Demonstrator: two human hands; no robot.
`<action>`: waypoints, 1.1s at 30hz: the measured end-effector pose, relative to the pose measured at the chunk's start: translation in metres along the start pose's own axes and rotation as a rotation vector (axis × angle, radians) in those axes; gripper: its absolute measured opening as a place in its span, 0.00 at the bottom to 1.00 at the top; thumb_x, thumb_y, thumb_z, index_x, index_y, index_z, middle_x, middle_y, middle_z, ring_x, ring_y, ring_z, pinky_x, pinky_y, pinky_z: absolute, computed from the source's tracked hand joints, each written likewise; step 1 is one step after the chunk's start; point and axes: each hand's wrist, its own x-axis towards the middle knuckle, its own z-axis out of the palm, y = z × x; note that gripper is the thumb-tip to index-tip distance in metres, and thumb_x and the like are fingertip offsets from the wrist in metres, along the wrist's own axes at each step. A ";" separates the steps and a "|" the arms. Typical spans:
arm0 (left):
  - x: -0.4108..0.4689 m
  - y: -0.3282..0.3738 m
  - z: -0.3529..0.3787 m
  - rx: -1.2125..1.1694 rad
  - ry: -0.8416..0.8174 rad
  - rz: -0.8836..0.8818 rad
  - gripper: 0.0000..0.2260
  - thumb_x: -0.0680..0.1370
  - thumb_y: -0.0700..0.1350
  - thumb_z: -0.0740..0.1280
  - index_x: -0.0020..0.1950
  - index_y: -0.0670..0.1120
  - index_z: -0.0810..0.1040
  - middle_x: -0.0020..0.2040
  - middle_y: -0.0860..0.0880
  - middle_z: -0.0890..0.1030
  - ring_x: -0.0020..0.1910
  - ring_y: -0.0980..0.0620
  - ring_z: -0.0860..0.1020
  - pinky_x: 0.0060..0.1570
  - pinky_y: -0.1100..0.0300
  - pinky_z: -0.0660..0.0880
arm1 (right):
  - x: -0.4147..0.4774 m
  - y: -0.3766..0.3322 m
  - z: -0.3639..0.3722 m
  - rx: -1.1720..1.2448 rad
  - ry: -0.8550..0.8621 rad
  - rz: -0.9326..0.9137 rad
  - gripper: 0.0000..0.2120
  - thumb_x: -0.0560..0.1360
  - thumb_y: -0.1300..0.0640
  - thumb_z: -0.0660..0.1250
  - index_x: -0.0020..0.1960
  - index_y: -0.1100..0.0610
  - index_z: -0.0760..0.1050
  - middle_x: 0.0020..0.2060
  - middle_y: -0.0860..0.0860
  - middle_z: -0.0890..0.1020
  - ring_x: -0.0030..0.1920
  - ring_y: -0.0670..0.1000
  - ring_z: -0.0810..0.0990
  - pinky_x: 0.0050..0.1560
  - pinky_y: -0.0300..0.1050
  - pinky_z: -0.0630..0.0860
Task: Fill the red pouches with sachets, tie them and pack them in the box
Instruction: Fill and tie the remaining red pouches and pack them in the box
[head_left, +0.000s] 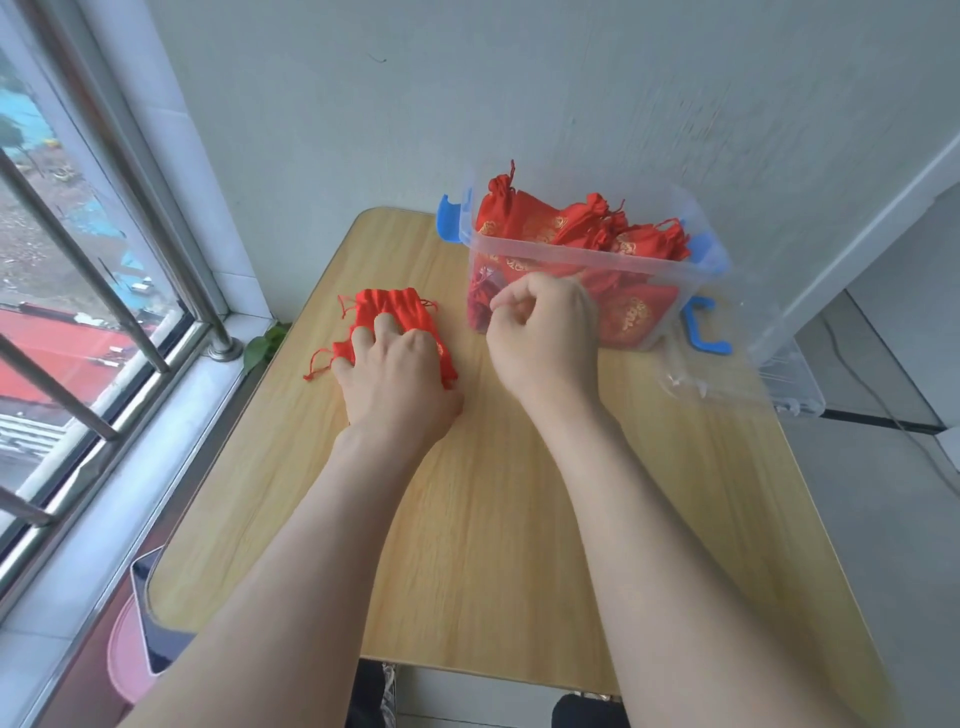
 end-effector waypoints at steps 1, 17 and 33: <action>0.000 0.000 0.001 -0.022 -0.003 -0.004 0.14 0.74 0.54 0.75 0.55 0.48 0.81 0.60 0.46 0.71 0.63 0.40 0.69 0.57 0.42 0.66 | -0.006 0.001 0.000 0.015 -0.021 0.032 0.10 0.74 0.59 0.64 0.44 0.49 0.83 0.45 0.50 0.84 0.53 0.55 0.80 0.58 0.49 0.76; -0.011 0.026 0.001 -0.764 0.097 0.247 0.09 0.75 0.45 0.79 0.52 0.50 0.83 0.49 0.55 0.86 0.48 0.55 0.83 0.51 0.62 0.77 | -0.037 0.031 -0.039 0.531 -0.234 0.656 0.18 0.82 0.48 0.62 0.52 0.61 0.83 0.42 0.60 0.89 0.43 0.60 0.90 0.46 0.55 0.88; -0.036 0.080 -0.010 -1.011 -0.100 0.146 0.10 0.83 0.56 0.66 0.56 0.52 0.81 0.54 0.54 0.84 0.52 0.54 0.82 0.49 0.57 0.76 | -0.041 0.066 -0.078 0.722 -0.018 0.592 0.09 0.74 0.66 0.65 0.48 0.63 0.84 0.40 0.54 0.86 0.42 0.55 0.83 0.48 0.52 0.82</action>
